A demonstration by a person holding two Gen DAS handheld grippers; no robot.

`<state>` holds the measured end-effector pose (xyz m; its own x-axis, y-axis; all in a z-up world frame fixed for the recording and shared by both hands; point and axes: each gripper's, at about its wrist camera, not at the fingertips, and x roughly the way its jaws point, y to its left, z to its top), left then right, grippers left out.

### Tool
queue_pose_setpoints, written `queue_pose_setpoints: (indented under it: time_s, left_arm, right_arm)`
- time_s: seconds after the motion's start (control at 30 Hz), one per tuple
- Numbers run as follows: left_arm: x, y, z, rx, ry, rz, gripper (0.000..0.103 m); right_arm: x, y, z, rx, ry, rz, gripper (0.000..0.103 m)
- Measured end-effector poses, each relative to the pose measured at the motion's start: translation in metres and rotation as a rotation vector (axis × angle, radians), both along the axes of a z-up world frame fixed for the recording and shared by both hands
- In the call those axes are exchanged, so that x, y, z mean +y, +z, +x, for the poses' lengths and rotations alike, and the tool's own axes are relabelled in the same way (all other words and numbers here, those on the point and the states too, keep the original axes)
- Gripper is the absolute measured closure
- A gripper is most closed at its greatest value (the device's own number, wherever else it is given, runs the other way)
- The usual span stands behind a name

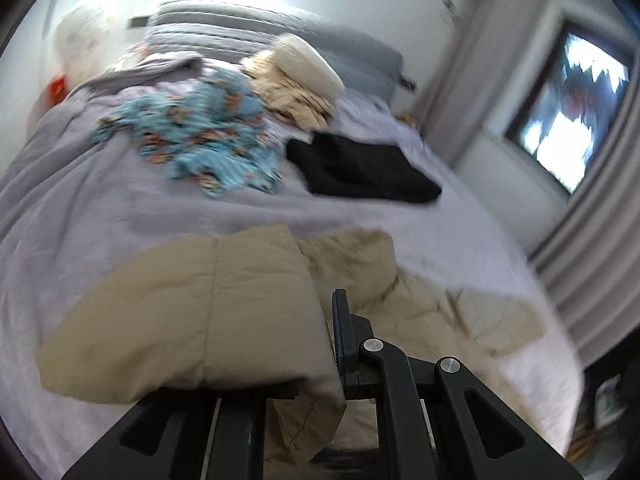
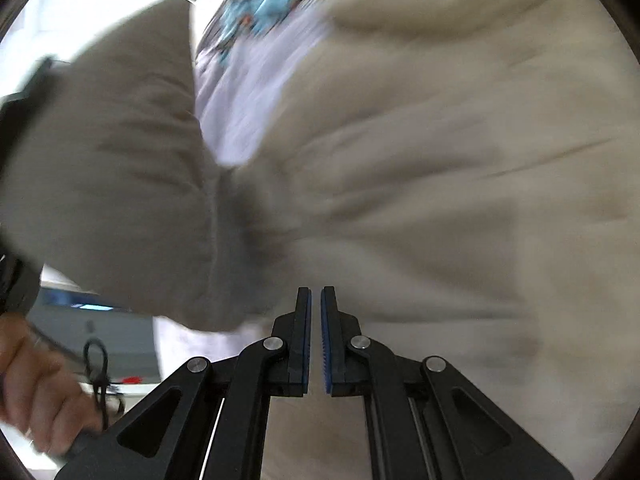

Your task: Fold large clothes

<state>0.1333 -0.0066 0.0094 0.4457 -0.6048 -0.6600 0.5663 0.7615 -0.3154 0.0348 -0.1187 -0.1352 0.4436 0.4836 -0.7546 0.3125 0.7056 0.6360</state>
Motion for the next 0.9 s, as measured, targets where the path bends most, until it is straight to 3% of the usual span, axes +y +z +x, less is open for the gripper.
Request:
queue_pose_setpoints:
  time_s: [0.1, 0.13, 0.2, 0.33, 0.37, 0.4, 0.47, 0.6, 0.7, 0.77, 0.83, 0.9]
  left_arm:
    - [-0.059, -0.04, -0.019, -0.022, -0.045, 0.137, 0.091]
    - [-0.084, -0.062, -0.028, -0.035, -0.053, 0.218, 0.091]
    - [-0.108, -0.096, -0.04, -0.035, -0.049, 0.331, 0.091]
    - [-0.127, -0.133, -0.06, -0.019, -0.022, 0.451, 0.09]
    - [-0.127, -0.137, -0.059, -0.021, -0.012, 0.46, 0.08]
    - [-0.128, -0.138, -0.062, -0.016, -0.014, 0.453, 0.047]
    - [-0.125, -0.131, -0.068, -0.022, 0.007, 0.428, 0.001]
    - [-0.111, -0.107, -0.079, -0.058, 0.026, 0.416, 0.0]
    - [-0.074, -0.082, -0.087, -0.074, 0.086, 0.357, 0.0]
    - [-0.042, -0.072, -0.085, -0.077, 0.146, 0.325, 0.0]
    - [-0.008, -0.067, -0.087, -0.071, 0.209, 0.336, 0.0]
    - [0.028, -0.07, -0.092, -0.084, 0.299, 0.397, 0.0]
  right_arm:
    - [-0.064, 0.007, -0.04, 0.039, -0.056, -0.081, 0.098]
    - [-0.087, 0.007, -0.054, 0.061, -0.075, -0.104, 0.098]
    - [-0.119, 0.003, -0.075, 0.1, -0.101, -0.131, 0.098]
    - [-0.161, -0.005, -0.107, 0.134, -0.124, -0.111, 0.098]
    - [-0.167, -0.006, -0.109, 0.13, -0.119, -0.104, 0.098]
    - [-0.171, -0.008, -0.111, 0.128, -0.113, -0.099, 0.098]
    - [-0.166, -0.006, -0.11, 0.122, -0.101, -0.087, 0.098]
    - [-0.166, -0.007, -0.097, 0.113, -0.092, -0.105, 0.097]
    - [-0.154, 0.001, -0.097, 0.111, -0.061, -0.164, 0.095]
    - [-0.141, 0.012, -0.093, 0.092, -0.024, -0.218, 0.078]
    - [-0.12, 0.031, -0.085, 0.036, 0.024, -0.279, 0.022]
    - [-0.094, 0.047, -0.073, -0.027, 0.08, -0.351, 0.018]
